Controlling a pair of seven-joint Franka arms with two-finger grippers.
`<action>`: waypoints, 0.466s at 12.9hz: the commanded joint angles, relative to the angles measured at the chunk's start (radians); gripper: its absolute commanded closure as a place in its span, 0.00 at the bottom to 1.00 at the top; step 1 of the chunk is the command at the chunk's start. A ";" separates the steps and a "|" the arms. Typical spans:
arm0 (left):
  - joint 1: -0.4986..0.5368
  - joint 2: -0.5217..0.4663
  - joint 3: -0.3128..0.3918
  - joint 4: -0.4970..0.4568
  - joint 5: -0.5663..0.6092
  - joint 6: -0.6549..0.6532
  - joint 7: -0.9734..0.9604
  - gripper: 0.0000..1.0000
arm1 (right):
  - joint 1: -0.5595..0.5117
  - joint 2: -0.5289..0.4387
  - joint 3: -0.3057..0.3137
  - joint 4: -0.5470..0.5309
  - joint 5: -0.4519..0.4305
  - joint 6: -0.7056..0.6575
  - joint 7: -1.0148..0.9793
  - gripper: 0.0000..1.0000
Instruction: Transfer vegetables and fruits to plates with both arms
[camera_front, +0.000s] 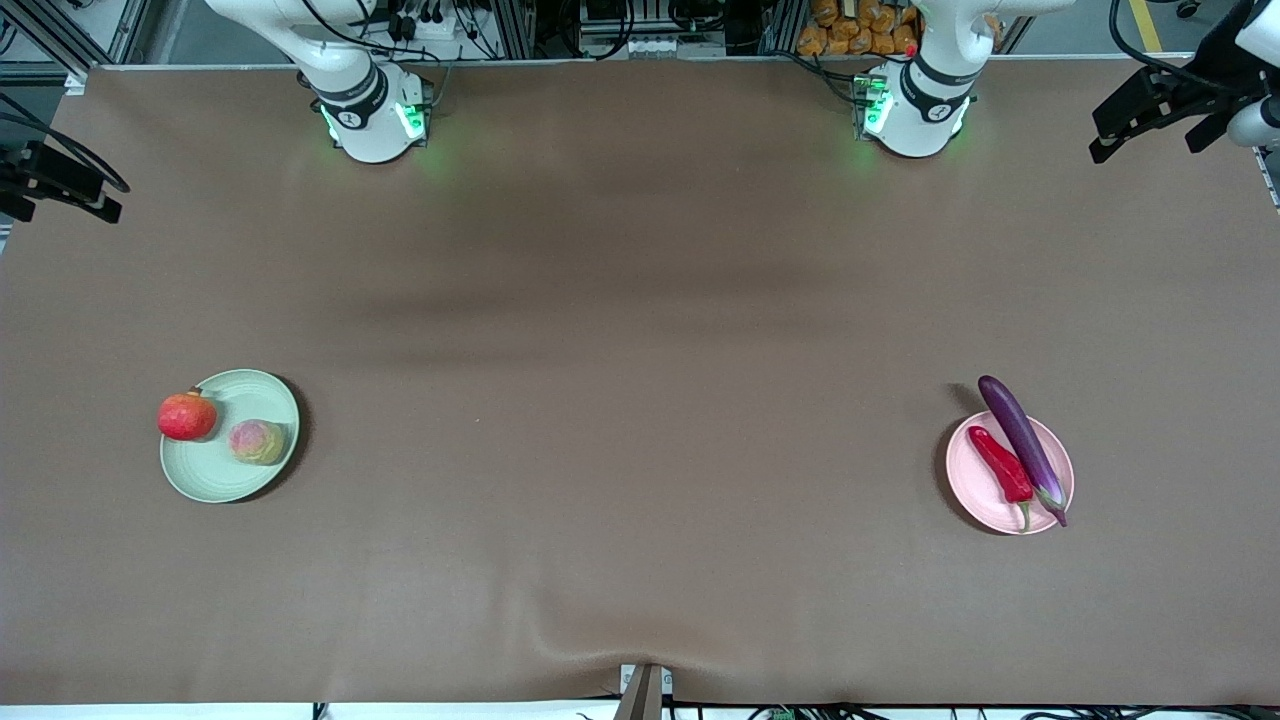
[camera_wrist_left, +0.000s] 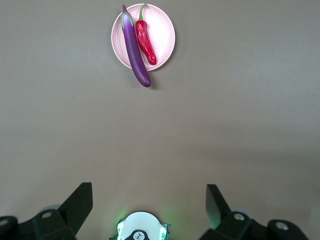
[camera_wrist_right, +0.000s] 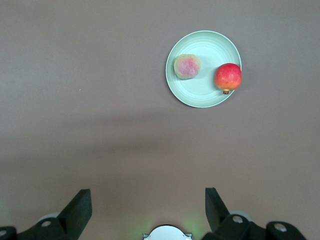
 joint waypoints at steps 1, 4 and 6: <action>0.019 -0.019 -0.003 -0.012 0.017 0.010 0.012 0.00 | -0.017 0.017 0.004 0.013 -0.025 -0.012 0.038 0.00; 0.028 -0.009 -0.004 -0.011 0.013 0.001 0.022 0.00 | -0.011 0.027 0.006 0.013 -0.053 -0.004 0.038 0.00; 0.028 0.011 -0.006 0.001 0.014 0.004 0.022 0.00 | -0.008 0.027 0.006 0.007 -0.053 -0.004 0.036 0.00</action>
